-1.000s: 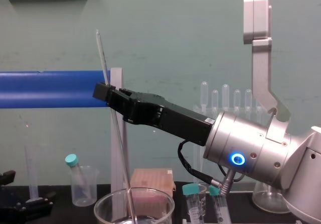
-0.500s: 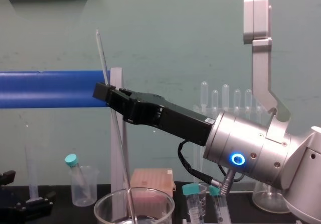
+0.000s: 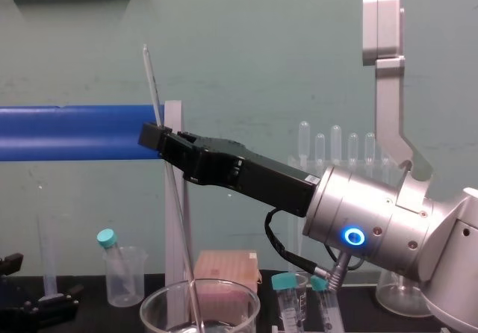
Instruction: Hold the thermometer with one hand and immerse one end into the beaker, then reinsert it into the test tube rack.
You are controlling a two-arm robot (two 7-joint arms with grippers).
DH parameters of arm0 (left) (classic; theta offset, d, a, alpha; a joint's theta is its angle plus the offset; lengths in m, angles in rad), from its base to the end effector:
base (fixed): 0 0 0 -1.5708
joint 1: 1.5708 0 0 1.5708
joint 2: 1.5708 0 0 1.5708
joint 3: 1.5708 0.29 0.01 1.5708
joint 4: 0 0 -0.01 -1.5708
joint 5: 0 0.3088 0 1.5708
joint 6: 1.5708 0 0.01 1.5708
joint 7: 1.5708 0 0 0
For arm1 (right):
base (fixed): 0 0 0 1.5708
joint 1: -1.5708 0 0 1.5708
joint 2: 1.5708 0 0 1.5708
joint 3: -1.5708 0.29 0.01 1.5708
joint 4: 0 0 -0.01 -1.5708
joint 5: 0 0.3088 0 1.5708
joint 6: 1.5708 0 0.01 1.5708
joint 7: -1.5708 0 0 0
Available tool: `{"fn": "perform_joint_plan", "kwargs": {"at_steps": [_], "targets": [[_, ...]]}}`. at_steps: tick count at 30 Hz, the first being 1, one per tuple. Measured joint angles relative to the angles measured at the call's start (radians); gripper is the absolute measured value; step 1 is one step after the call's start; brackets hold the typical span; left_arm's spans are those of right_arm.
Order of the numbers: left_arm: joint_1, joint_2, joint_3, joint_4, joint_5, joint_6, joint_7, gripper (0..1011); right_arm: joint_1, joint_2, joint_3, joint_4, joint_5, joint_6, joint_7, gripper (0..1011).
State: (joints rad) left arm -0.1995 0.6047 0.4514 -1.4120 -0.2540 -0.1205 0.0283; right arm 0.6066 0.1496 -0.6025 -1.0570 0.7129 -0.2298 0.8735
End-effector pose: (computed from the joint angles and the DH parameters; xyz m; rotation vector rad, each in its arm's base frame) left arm 0.3581 0.0827 -0.3023 0.3045 -0.2849 1.2480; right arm 0.4618 0.0899 -0.2546 0.3264 -0.0053 -0.3051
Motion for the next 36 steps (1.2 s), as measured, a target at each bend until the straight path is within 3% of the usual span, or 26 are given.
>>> {"fn": "perform_joint_plan", "kwargs": {"at_steps": [36], "targets": [[0.000, 0.000, 0.000, 0.000, 0.000, 0.000, 0.000, 1008, 0.000, 0.000, 0.000, 0.000, 0.000, 0.000, 0.000, 58]]}}
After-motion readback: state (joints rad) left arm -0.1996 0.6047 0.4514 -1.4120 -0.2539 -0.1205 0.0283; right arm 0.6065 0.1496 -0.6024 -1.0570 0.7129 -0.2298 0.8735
